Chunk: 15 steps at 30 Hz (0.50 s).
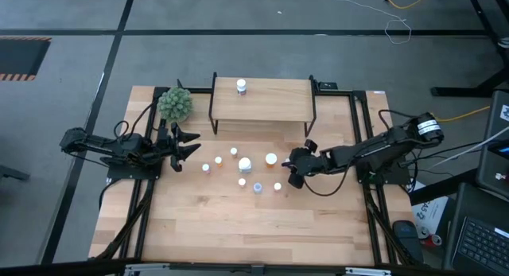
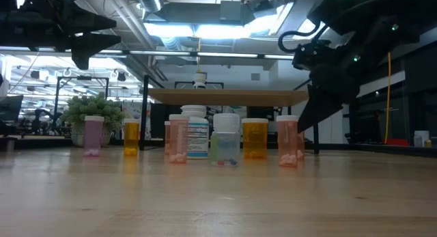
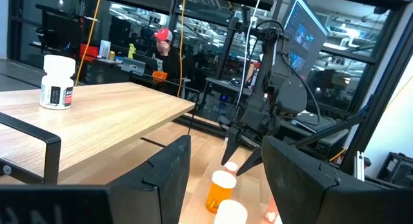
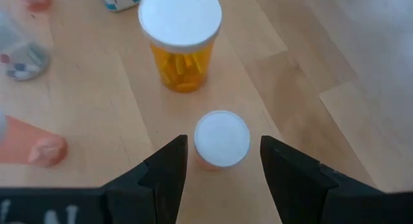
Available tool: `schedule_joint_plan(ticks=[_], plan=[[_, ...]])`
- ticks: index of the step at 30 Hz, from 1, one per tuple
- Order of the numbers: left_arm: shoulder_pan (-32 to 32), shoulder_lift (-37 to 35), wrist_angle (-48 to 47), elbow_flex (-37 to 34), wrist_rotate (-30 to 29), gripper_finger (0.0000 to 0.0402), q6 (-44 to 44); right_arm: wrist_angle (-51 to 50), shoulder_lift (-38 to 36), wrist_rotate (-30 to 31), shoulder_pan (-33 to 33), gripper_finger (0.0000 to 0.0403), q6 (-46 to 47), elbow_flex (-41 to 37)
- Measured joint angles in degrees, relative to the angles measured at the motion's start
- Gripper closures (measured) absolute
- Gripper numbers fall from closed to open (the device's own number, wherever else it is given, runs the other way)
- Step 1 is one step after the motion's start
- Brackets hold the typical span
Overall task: Pick and place medicine bottles onto shelf by color
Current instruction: Put the pink pill bottle on the shelf
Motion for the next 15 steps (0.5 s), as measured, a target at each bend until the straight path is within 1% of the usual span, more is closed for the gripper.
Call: schedule_joint_plan(ticks=[6, 15], plan=[[0.0, 0.0, 0.0, 0.0, 0.0, 0.0215, 0.0, 0.9, 0.8, 2.1, -0.3, 0.0205, 0.1, 0.0], [0.0, 0.0, 0.0, 0.0, 0.0, 0.0215, 0.0, 1.2, 0.8, 1.7, -1.9, 0.0208, 0.4, 0.0]])
